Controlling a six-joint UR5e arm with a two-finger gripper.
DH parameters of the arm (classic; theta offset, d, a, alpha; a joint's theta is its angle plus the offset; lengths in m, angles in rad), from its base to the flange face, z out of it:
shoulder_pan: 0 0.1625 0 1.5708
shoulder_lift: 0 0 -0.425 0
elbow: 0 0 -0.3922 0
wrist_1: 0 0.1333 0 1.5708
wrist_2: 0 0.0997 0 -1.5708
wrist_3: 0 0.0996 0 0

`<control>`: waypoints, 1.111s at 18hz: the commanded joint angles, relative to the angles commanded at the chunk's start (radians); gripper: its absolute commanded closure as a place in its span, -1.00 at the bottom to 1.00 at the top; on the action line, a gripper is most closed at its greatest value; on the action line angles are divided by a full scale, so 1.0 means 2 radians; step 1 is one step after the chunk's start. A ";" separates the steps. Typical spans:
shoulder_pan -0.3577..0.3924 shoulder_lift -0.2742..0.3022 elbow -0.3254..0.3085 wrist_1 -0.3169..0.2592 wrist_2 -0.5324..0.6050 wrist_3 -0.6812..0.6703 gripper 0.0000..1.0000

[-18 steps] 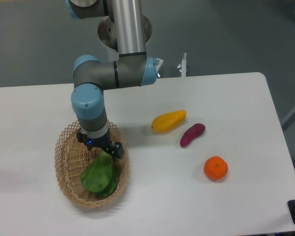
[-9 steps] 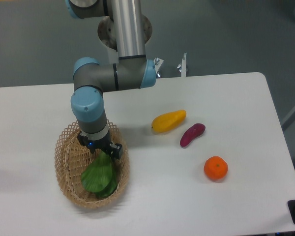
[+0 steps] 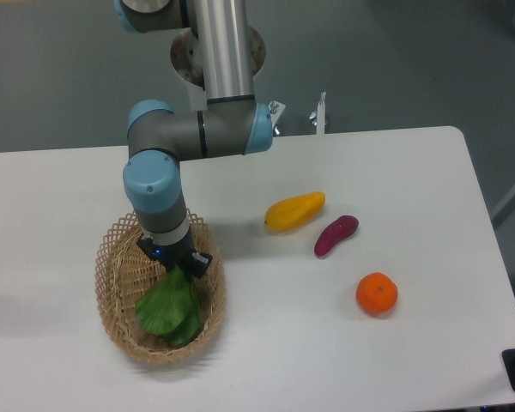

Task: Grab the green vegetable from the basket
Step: 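Lift the bok choy out of the basket toward the tangerine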

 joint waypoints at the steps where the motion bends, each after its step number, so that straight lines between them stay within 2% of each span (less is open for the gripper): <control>1: 0.001 0.002 0.002 0.000 -0.001 0.006 0.25; 4: 0.005 0.013 0.005 0.000 -0.002 0.023 0.25; 7: 0.023 0.041 0.020 -0.008 -0.006 0.048 0.25; 11: 0.039 0.054 0.037 -0.008 -0.010 0.063 0.25; 15: 0.080 0.077 0.054 -0.011 -0.018 0.094 0.25; 20: 0.152 0.099 0.056 -0.018 -0.034 0.172 0.25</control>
